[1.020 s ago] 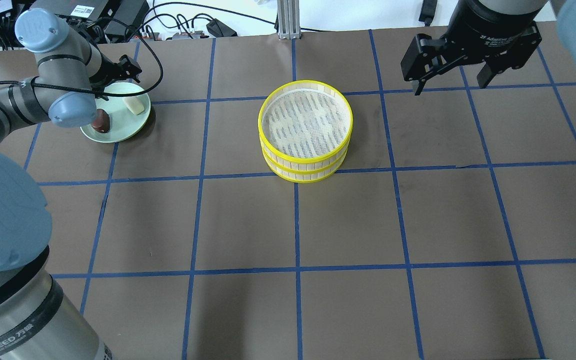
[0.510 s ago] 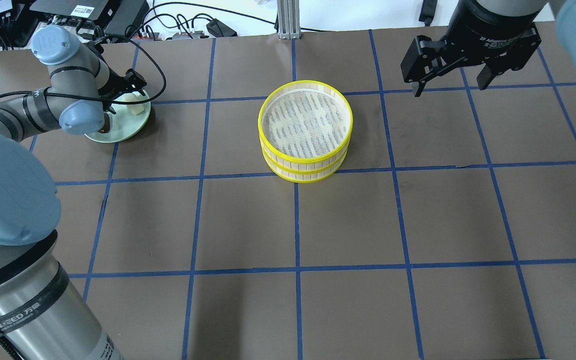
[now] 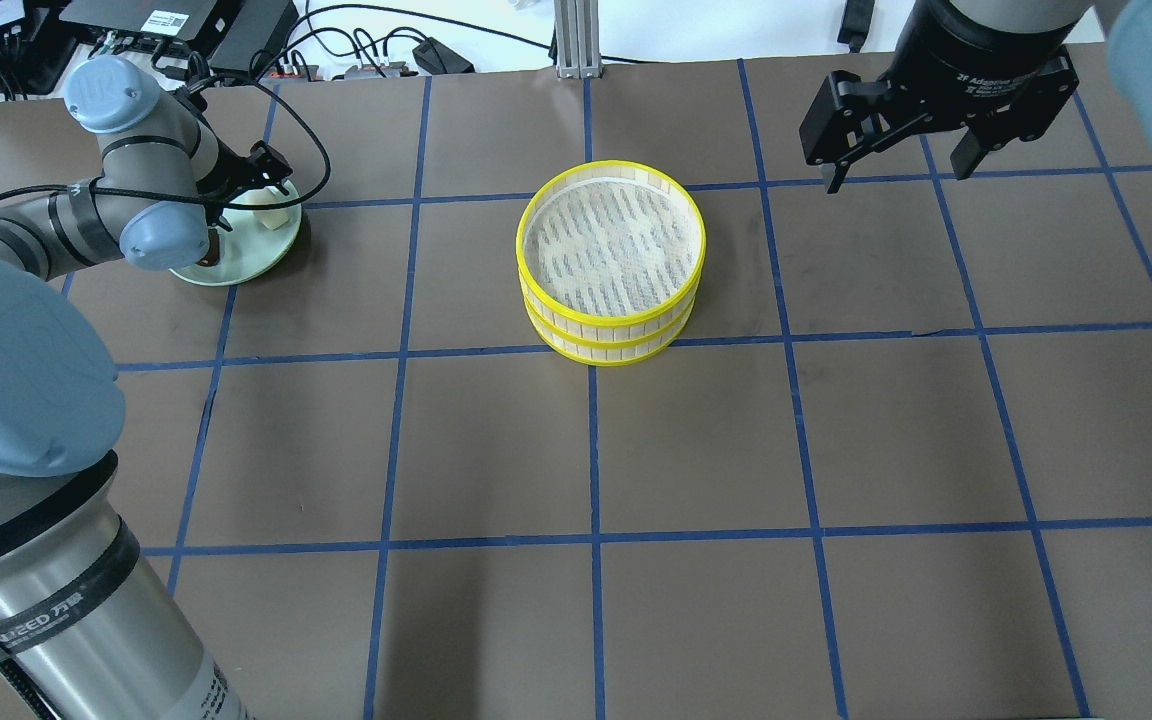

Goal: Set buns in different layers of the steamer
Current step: 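Lower the left gripper and grasp the white bun on the plate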

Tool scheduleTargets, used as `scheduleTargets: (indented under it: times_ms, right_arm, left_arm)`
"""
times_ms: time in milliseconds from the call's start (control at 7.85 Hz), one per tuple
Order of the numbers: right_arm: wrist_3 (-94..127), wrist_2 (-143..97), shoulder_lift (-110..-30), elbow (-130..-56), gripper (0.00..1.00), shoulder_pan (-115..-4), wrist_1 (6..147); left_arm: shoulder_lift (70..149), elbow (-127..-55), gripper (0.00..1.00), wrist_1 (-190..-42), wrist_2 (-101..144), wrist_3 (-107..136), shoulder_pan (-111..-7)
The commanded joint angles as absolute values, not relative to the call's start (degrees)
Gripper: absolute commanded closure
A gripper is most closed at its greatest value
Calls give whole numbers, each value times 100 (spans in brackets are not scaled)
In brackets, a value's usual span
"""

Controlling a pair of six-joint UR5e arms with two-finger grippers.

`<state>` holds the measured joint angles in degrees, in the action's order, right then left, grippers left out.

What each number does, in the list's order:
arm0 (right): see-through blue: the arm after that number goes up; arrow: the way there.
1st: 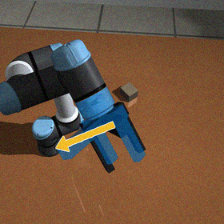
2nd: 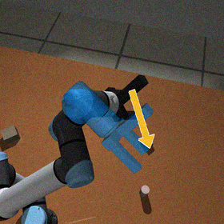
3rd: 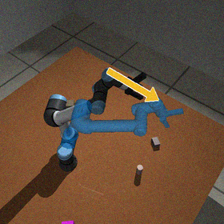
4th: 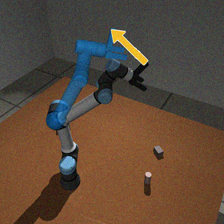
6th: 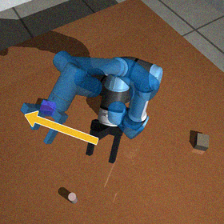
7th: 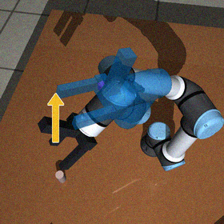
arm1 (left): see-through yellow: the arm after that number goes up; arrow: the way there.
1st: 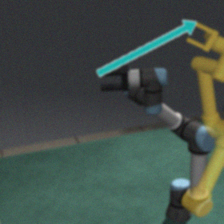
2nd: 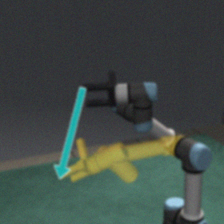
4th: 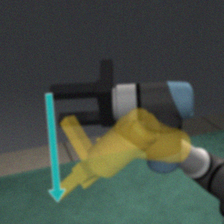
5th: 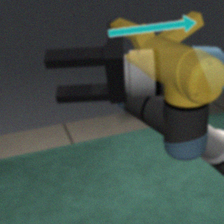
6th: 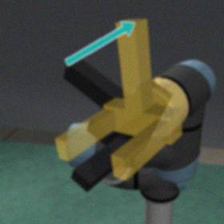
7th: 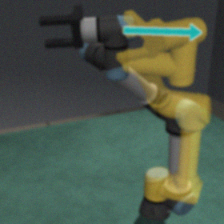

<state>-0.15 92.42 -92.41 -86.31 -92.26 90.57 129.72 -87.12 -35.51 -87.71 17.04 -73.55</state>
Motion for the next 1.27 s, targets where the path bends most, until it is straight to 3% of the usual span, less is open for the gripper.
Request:
scheduleTargets:
  times_ms: [0,255,382,510,637,1147]
  right_arm:
    - [-18,9237,-9220,-8631,0,-9229,9053]
    - [-18,9255,-9228,-8631,0,-9220,9035]
    - [-26,9168,-9220,-8631,0,-9228,9096]
    - [-26,9158,-9202,-8631,0,-9229,9140]
    - [-35,9228,-9202,-8631,0,-9229,9132]
    - [-26,9202,-9202,-8631,0,-9229,9158]
  left_arm:
    - [13008,-8684,25,-3551,-8754,1705,-7348]
    - [12999,-8684,47,-3551,-8745,1705,-7330]
    - [13008,-8684,62,-3551,-8728,1705,-7330]
    - [12982,-8684,87,-3559,-8719,1705,-7330]
    - [12894,-8692,100,-3568,-8701,1705,-7330]
    - [12324,-8789,100,-4048,-8763,1748,-7374]
